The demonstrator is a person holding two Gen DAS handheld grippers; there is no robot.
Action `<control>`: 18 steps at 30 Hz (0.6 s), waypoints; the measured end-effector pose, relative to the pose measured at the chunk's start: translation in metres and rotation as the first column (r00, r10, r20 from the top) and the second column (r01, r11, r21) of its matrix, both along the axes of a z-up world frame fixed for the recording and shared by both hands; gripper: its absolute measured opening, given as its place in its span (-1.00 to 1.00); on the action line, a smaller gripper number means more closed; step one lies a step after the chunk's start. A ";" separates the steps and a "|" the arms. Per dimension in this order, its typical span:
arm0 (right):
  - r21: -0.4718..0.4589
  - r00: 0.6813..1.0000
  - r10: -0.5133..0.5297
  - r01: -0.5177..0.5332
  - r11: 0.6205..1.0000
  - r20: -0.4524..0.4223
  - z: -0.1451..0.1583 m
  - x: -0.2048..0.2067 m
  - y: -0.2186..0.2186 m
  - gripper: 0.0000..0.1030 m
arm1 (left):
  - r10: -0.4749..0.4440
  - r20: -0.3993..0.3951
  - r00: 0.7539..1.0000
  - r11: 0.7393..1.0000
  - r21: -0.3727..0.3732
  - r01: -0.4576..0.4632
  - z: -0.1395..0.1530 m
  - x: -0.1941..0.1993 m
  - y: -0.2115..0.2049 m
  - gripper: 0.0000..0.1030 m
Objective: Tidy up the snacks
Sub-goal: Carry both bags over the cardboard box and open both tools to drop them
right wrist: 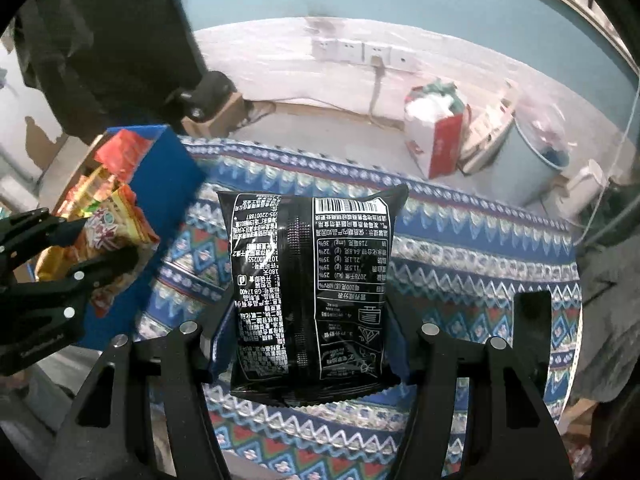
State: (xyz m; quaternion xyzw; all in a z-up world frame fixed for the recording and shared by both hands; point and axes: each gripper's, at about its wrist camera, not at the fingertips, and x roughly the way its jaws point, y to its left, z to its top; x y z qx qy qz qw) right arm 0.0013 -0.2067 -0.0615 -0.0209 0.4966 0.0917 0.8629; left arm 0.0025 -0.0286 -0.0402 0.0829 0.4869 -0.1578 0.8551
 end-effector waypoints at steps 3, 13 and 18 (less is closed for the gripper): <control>0.008 1.000 0.020 -0.020 1.000 0.012 0.007 0.003 0.015 0.19 | 0.026 0.009 1.000 1.000 -0.013 -0.026 0.004 0.001 0.011 -0.22; 0.020 0.995 0.099 -0.100 0.995 0.025 0.015 0.019 0.069 0.19 | 0.137 0.015 0.991 0.990 -0.030 -0.136 0.008 -0.002 0.067 -0.22; 0.024 0.989 0.144 -0.144 0.989 0.026 0.017 0.026 0.100 0.19 | 0.187 0.011 0.982 0.982 -0.033 -0.187 0.007 -0.005 0.095 -0.22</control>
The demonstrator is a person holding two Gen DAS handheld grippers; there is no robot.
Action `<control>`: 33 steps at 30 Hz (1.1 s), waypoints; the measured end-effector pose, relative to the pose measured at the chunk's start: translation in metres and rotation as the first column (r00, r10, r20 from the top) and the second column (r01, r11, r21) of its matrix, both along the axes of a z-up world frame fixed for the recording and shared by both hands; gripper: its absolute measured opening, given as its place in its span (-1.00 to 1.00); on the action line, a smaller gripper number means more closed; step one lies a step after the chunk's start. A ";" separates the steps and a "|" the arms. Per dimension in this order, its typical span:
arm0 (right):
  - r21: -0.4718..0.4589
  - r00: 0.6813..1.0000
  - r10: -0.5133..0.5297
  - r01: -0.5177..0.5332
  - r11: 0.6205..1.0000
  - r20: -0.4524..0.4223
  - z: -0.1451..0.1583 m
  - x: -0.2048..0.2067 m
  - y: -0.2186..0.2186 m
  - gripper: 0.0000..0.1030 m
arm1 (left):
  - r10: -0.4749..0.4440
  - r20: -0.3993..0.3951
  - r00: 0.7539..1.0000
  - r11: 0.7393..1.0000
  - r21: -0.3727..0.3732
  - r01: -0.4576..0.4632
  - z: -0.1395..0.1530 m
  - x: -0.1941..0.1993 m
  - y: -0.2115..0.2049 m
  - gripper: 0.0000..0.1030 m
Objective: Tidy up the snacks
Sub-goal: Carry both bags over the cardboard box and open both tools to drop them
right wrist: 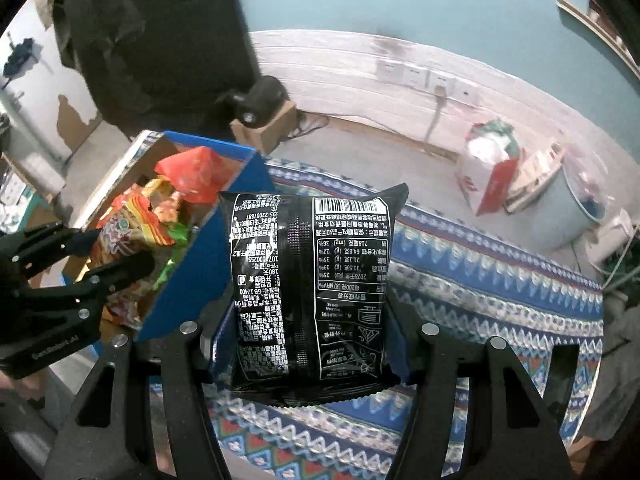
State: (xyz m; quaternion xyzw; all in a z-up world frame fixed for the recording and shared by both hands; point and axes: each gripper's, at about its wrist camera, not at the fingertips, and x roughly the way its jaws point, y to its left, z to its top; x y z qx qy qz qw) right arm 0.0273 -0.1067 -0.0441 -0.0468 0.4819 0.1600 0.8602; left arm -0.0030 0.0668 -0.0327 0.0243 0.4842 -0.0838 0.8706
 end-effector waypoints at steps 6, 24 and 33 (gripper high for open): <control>0.008 0.998 0.055 -0.055 0.998 -0.002 0.001 0.007 0.037 0.19 | 0.045 -0.019 0.999 0.999 0.002 -0.045 -0.007 -0.006 0.028 -0.22; 0.048 0.989 0.149 -0.148 0.988 -0.024 -0.002 0.025 0.114 0.19 | 0.163 -0.010 0.987 0.986 0.033 -0.163 -0.001 -0.015 0.079 0.34; 0.068 0.981 0.188 -0.184 0.981 -0.057 -0.018 0.038 0.143 0.19 | 0.289 0.008 0.957 0.957 0.012 -0.289 0.008 -0.016 0.120 0.34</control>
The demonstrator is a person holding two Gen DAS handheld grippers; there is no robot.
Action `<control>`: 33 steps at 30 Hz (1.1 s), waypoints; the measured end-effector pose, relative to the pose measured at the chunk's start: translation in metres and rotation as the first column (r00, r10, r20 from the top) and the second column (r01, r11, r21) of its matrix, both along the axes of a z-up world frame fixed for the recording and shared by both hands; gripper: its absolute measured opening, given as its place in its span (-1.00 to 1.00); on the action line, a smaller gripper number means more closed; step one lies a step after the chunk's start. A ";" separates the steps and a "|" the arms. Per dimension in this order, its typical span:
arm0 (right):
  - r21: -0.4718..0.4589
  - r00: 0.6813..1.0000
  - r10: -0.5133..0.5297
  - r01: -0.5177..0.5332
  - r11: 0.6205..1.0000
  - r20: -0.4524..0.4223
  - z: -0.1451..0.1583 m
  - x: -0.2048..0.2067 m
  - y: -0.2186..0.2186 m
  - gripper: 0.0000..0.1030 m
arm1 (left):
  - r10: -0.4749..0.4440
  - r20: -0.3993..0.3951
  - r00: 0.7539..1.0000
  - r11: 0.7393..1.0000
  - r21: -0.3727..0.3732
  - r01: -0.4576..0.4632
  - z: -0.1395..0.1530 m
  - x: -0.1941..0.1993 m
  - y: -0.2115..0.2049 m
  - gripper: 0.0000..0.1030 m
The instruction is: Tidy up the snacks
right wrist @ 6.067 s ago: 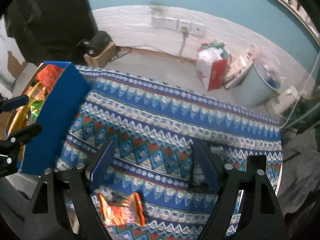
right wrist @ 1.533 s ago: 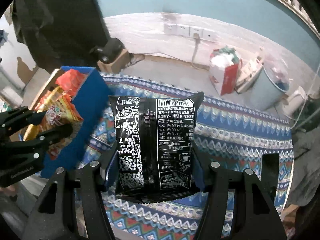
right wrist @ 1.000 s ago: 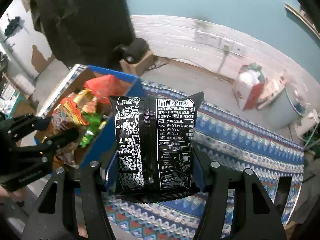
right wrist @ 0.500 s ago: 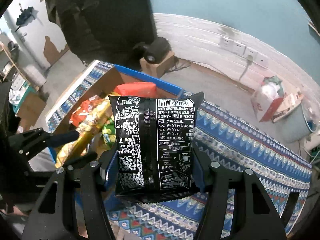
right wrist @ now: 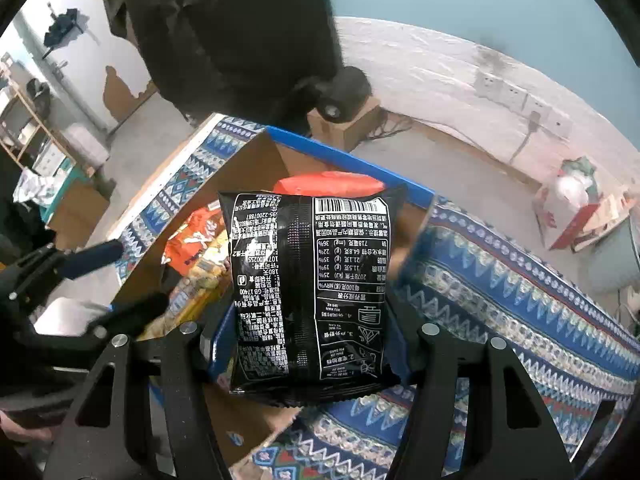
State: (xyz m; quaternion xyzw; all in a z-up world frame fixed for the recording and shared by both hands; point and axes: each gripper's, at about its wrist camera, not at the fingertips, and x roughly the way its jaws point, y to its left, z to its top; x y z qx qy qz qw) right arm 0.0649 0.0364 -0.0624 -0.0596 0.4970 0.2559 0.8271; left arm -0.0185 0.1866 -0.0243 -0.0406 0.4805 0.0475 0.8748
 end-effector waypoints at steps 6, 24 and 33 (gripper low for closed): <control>0.041 0.998 0.061 -0.059 0.997 -0.030 -0.009 0.007 0.019 0.22 | 0.037 0.004 0.999 0.999 -0.010 -0.037 0.003 -0.003 0.013 0.36; -0.052 0.988 0.003 0.005 0.999 0.156 0.036 -0.028 -0.007 0.57 | 0.017 0.051 0.999 1.000 0.022 -0.018 0.025 -0.015 -0.006 0.63; -0.008 0.976 -0.062 0.065 0.998 0.208 0.059 -0.044 -0.037 0.57 | -0.049 0.107 0.993 0.994 0.107 0.038 0.044 -0.026 -0.034 0.76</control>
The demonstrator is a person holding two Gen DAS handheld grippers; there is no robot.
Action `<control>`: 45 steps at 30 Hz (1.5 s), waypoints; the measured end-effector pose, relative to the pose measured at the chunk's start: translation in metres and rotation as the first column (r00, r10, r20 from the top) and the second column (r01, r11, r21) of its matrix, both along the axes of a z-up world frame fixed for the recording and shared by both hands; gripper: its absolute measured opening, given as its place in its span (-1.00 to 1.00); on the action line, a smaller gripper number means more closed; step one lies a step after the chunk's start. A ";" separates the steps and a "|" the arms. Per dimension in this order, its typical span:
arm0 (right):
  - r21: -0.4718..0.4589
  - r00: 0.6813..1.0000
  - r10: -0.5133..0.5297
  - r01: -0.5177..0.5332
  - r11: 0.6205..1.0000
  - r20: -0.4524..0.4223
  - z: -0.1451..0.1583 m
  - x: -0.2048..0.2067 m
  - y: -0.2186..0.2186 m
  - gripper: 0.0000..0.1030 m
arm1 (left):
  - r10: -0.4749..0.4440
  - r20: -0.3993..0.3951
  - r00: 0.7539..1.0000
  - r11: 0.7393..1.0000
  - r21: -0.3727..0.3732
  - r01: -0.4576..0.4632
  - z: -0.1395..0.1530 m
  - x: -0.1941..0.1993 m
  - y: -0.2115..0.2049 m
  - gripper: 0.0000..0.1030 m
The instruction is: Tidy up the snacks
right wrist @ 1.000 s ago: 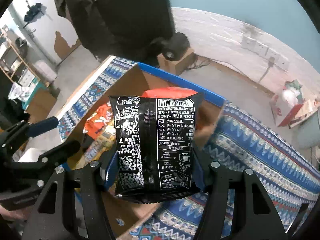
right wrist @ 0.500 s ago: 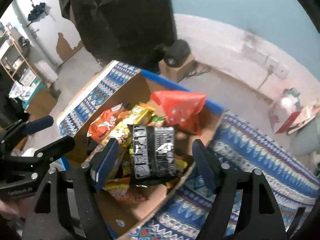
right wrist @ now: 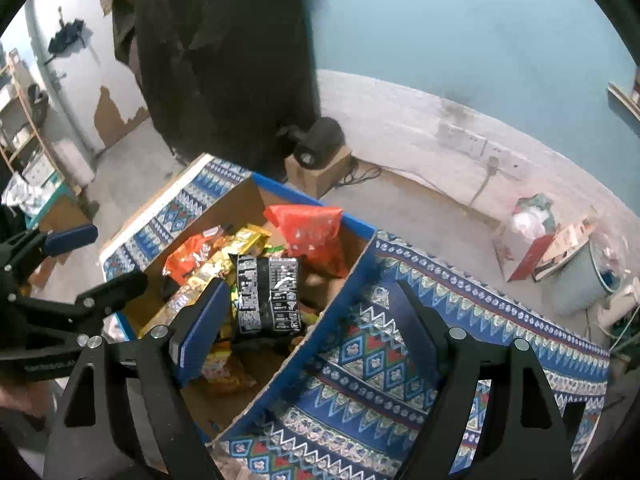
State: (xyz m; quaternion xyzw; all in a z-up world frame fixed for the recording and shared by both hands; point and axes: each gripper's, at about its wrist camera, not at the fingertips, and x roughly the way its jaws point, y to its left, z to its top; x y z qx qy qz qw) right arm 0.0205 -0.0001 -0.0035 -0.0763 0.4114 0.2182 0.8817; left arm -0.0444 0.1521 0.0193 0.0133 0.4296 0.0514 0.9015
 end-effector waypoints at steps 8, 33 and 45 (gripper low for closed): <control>0.014 0.998 -0.042 0.041 0.999 0.055 0.015 -0.014 -0.025 0.58 | -0.036 0.010 0.999 0.999 0.039 0.035 0.004 -0.003 -0.017 0.79; 0.011 0.995 -0.077 0.076 0.997 0.063 0.010 -0.023 -0.052 0.58 | -0.069 0.016 0.997 0.995 0.067 0.068 0.007 -0.002 -0.039 0.81; 0.002 0.995 -0.078 0.079 0.997 0.065 0.011 -0.024 -0.054 0.58 | -0.071 0.022 0.997 0.995 0.074 0.069 0.008 -0.002 -0.041 0.81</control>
